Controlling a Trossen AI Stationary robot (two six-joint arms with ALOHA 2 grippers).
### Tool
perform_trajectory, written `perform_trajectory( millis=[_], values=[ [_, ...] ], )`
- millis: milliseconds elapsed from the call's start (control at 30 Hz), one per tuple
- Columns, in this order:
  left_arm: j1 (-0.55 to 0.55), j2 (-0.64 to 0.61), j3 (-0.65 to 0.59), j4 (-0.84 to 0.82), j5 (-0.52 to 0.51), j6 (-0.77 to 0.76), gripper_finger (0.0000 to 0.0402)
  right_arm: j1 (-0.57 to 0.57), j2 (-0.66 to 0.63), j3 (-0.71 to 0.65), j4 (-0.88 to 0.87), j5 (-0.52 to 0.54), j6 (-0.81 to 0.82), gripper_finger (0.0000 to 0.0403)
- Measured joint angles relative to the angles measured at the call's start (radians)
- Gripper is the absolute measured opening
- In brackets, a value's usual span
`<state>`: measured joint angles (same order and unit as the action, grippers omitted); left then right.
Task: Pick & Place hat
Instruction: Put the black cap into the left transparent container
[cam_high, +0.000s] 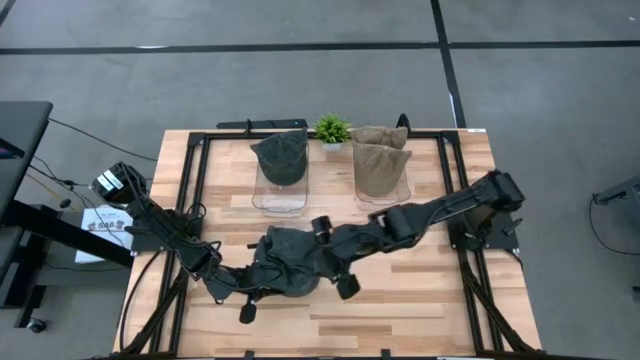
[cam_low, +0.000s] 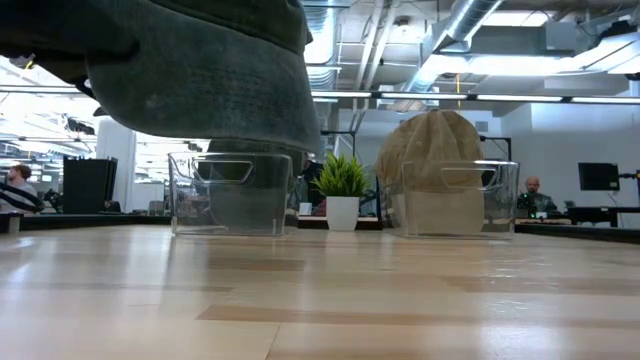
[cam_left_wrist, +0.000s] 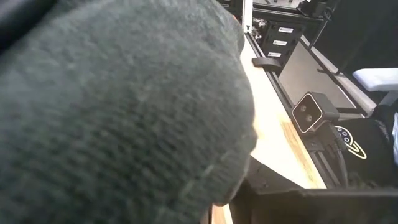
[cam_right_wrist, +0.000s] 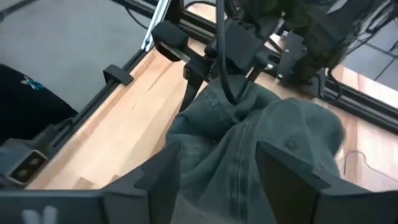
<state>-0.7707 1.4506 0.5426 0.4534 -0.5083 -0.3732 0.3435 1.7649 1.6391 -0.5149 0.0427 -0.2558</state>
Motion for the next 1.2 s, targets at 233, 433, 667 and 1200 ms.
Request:
perform_trajectory(
  millis=[233, 433, 667, 1200],
  values=[
    [0.000, 0.000, 0.000, 0.010, 0.000, 0.029, 0.0017, -0.035, 0.070, 0.025, 0.045, 0.006, -0.060, 0.0227],
    [0.000, 0.000, 0.000, 0.012, 0.022, 0.034, 0.0017, -0.072, 0.075, 0.038, 0.115, 0.008, -0.067, 0.0224],
    [0.000, 0.000, 0.000, 0.012, 0.023, 0.036, 0.0023, -0.144, 0.080, 0.039, 0.126, -0.144, -0.035, 0.0223],
    [0.000, 0.000, 0.000, 0.012, 0.023, 0.037, 0.0020, -0.193, 0.137, 0.037, 0.096, -0.252, -0.010, 0.0114]
  ],
)
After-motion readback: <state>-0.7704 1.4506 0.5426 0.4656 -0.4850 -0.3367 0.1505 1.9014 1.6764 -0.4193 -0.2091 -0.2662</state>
